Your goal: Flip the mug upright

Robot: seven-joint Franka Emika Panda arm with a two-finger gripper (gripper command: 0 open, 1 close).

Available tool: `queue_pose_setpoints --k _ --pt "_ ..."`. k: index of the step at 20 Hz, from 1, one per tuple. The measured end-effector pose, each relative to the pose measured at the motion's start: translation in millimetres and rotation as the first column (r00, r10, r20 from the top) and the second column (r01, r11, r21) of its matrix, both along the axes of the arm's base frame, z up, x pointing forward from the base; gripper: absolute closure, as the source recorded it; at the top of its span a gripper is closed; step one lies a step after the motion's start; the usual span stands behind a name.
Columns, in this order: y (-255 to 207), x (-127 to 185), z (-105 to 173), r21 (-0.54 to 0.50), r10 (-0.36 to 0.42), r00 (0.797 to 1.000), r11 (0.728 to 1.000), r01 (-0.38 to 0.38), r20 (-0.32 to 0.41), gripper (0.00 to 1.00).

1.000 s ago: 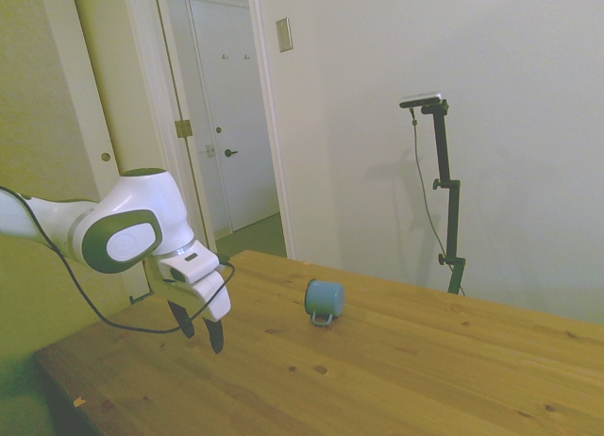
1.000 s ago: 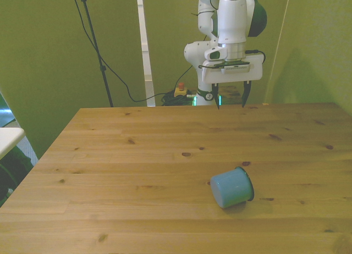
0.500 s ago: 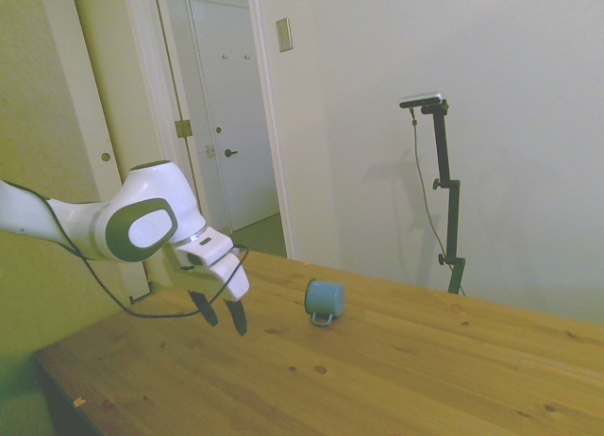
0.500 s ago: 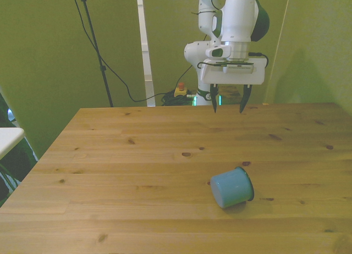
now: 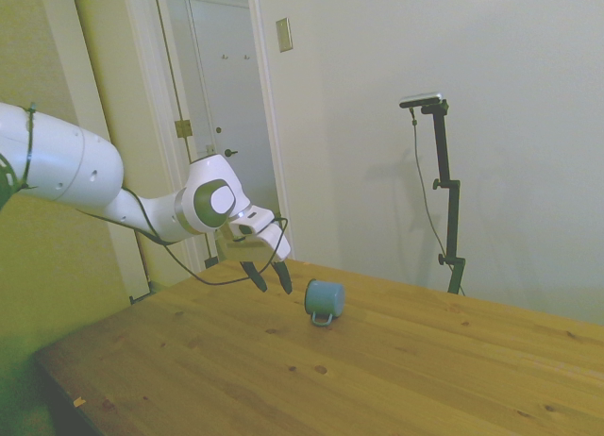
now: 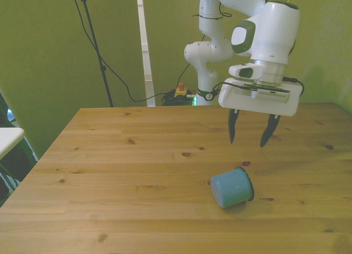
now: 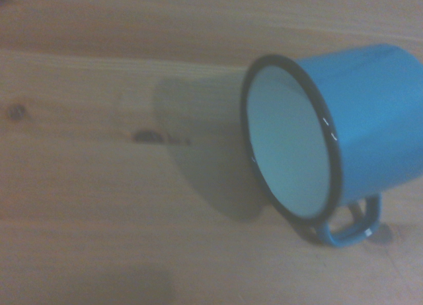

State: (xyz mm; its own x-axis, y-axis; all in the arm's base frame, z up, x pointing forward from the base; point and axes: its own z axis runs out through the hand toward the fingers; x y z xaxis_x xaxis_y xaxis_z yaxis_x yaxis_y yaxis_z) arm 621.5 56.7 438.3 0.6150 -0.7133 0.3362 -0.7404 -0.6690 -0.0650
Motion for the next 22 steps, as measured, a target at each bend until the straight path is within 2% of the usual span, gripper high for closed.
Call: queue_pose_setpoints --k 1,5,8,12,17,22 --pt "3.7 11.7 9.3 -0.013 -0.026 1.000 1.000 0.026 0.002 0.00" --pt "6.4 20.2 6.4 -0.081 -0.001 1.000 0.997 0.002 0.015 0.00" --pt "12.3 30.9 -12.7 -0.159 0.009 1.000 0.987 -0.006 0.017 0.00" --pt "16.9 45.4 -39.8 -0.275 0.005 1.000 0.961 0.004 0.029 0.00" --pt "27.1 51.8 -46.5 -0.444 -0.009 0.997 0.895 0.040 0.070 0.00" --pt "20.2 58.0 -60.9 -0.582 -0.037 0.993 0.807 0.096 0.113 0.00"
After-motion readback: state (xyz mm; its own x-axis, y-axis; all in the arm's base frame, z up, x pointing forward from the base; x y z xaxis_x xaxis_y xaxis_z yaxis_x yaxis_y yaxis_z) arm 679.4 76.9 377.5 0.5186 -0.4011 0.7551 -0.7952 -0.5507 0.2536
